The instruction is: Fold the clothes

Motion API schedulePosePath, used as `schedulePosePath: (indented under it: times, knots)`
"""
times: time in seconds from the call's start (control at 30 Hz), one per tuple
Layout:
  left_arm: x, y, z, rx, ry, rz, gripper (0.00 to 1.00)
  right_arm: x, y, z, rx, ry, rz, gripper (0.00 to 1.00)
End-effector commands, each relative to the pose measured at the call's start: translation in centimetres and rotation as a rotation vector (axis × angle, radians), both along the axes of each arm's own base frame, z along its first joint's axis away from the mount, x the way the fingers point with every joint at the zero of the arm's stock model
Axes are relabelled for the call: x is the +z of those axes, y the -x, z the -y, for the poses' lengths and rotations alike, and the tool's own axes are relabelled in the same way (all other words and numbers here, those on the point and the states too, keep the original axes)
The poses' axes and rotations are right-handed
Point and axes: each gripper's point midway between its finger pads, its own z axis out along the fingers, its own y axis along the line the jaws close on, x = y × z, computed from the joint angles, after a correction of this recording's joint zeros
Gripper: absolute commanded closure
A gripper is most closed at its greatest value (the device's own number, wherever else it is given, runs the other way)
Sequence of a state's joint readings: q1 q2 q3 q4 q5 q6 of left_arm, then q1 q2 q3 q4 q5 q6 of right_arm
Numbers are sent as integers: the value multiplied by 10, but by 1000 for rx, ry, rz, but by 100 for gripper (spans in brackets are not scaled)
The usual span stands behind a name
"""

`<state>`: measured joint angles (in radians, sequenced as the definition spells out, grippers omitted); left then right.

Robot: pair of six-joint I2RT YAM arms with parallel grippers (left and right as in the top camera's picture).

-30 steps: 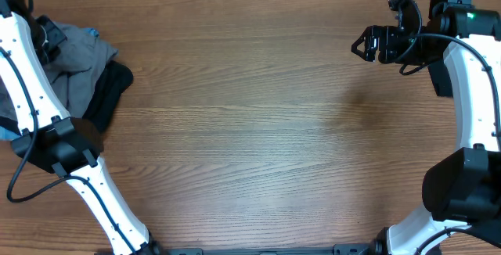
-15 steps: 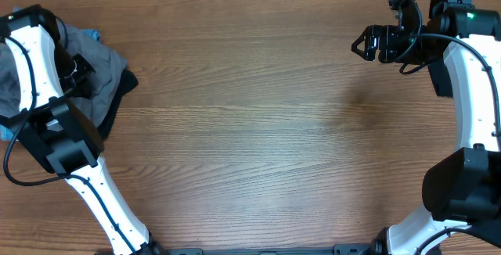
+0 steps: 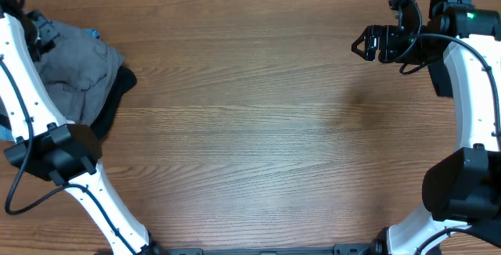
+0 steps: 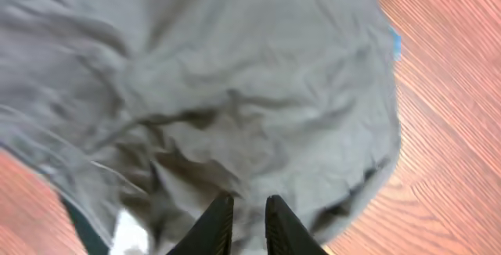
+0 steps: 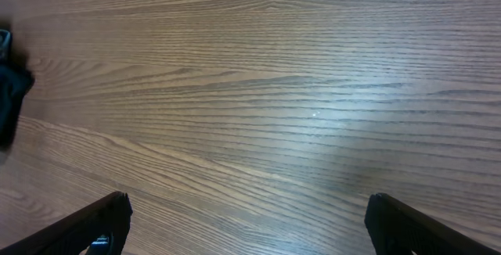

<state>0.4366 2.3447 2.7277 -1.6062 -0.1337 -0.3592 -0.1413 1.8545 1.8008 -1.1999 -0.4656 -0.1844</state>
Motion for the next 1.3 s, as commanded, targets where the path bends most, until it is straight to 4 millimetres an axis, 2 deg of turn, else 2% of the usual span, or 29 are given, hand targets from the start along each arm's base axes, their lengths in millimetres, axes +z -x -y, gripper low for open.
schedulePosePath:
  times: [0.0, 0.13, 0.23, 0.3, 0.4, 0.6, 0.7, 0.73, 0.8, 0.83, 0.87, 0.9, 0.93, 1.03, 1.07, 1.1, 1.13, 1.17, 1.27]
  knots:
    - [4, 19, -50, 122, -73, 7, 85, 3, 0, -1, 5, 5, 8, 0]
    - [8, 43, -95, 242, -101, 31, 87, 3, 0, 0, 6, 5, 10, 0]
    - [2, 57, -115, 294, -91, 27, 87, 3, 0, -1, 6, 5, 10, 0]
    - [-11, 62, -119, 304, -65, 6, 90, 3, 0, -1, 6, 5, 10, 0]
    - [-26, 52, -114, 281, -4, 25, 96, 3, 0, -1, 6, 5, 10, 0]
    - [-21, 44, -121, 262, -57, 45, 96, 2, -2, 0, 5, 6, 18, 0]
    - [-15, 40, -109, 239, -17, 71, 96, 0, -2, 0, 5, 6, 18, 0]
    - [-10, 39, -105, 230, -8, 83, 96, 0, -3, 0, 6, 6, 20, 0]
    - [11, 34, -92, 204, -28, 121, 96, 0, -4, 0, 6, 7, 25, 0]
    - [26, 32, -84, 189, -43, 149, 96, 0, -4, 0, 5, 8, 25, 0]
    - [54, 30, -68, 164, -64, 205, 96, 0, -4, 0, 5, 7, 25, 0]
    - [64, 28, -60, 149, -68, 227, 95, 0, -5, 0, 5, 7, 26, 0]
    - [84, 26, -45, 117, -76, 271, 92, 1, -5, 1, 2, 7, 26, 0]
    - [120, 20, -8, 40, -87, 356, 82, 9, -3, 6, -25, -7, 31, 0]
    - [130, 18, 5, 12, -92, 377, 73, 17, -1, 8, -33, -17, 45, 0]
    - [137, 17, 17, -12, -95, 392, 60, 23, 1, 10, -37, -23, 60, 0]
    - [143, 13, 31, -43, -93, 404, 22, 37, 7, 16, -52, -22, 89, 0]
    - [142, 10, 40, -62, -88, 402, 0, 46, 12, 19, -63, -19, 104, 0]
    - [136, 5, 56, -96, -71, 380, 0, 68, 30, 29, -98, -13, 128, 0]
